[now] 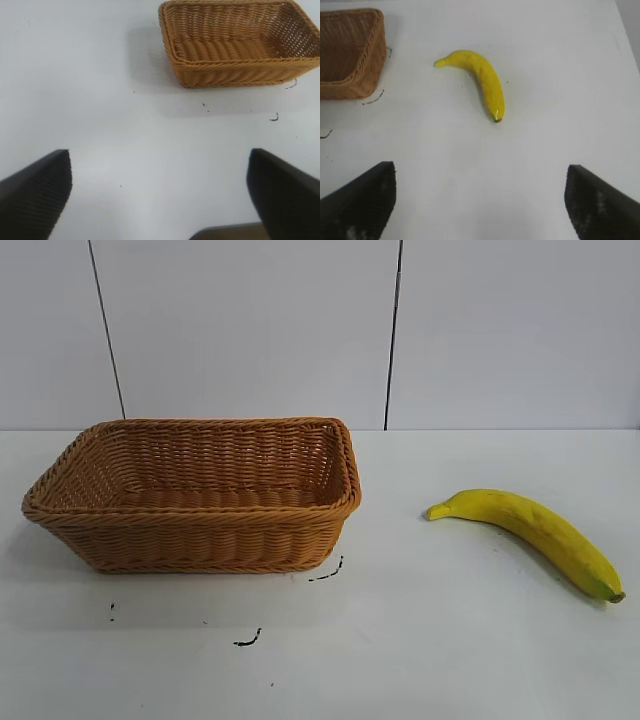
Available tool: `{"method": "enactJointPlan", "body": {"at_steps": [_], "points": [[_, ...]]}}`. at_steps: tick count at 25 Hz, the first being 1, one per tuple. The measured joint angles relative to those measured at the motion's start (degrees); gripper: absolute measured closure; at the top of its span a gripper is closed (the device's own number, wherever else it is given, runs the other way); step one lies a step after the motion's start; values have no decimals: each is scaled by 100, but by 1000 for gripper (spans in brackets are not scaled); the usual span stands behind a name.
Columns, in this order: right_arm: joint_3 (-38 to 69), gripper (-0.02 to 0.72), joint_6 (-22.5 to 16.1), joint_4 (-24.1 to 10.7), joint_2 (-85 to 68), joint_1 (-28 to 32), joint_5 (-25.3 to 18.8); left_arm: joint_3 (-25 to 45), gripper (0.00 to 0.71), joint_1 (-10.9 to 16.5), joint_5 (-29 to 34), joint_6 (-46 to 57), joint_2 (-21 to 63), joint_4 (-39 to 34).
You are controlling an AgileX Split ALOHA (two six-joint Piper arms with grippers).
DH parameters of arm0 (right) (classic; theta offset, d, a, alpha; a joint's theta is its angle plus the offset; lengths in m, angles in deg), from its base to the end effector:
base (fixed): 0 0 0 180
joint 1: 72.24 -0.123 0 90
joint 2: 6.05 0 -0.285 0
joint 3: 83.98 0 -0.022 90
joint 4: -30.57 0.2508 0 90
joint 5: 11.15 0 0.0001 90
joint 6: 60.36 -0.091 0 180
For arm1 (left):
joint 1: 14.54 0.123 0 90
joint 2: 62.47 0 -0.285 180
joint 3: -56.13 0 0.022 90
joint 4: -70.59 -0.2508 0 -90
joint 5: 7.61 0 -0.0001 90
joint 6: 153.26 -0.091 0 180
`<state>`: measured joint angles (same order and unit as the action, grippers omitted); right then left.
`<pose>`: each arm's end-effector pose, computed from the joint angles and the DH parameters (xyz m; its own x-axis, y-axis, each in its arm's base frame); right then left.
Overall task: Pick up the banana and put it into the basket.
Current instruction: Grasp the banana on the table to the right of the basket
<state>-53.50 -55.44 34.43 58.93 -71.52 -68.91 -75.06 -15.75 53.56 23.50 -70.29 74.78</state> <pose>0.1722 0.0030 0.2982 -0.8904 -0.0386 -0.4535 -0.0576 0.9979 0.0282 -0.0048 -0.0057 0.2757 -0.4635 0.0310 -0.8855 0.0876 0.9961 -0.0110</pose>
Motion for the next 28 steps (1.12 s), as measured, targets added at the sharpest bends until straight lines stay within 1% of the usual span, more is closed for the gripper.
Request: {"method": "enactJointPlan", "body": {"at_steps": [2, 7, 9, 13, 16, 19, 22, 25, 28], "points": [[-276, 65, 199, 0, 683, 0, 0, 0, 20, 0, 0, 0, 0, 0], [-1117, 65, 922, 13, 2134, 0, 44, 0, 20, 0, 0, 0, 0, 0], [-1498, 65, 1217, 13, 2580, 0, 223, 0, 20, 0, 0, 0, 0, 0], [-2003, 65, 1621, 19, 3404, 0, 745, 0, 20, 0, 0, 0, 0, 0], [-2201, 65, 1968, 105, 3889, 0, 1189, 0, 20, 0, 0, 0, 0, 0], [-2223, 65, 2409, 195, 4325, 0, 1595, 0, 20, 0, 0, 0, 0, 0], [-2227, 65, 2629, 241, 4700, 0, 1765, 0, 20, 0, 0, 0, 0, 0], [-2227, 65, 2678, 254, 5019, 0, 1968, 0, 20, 0, 0, 0, 0, 0], [-2227, 65, 2718, 456, 5293, 0, 2167, 0, 20, 0, 0, 0, 0, 0]]}}
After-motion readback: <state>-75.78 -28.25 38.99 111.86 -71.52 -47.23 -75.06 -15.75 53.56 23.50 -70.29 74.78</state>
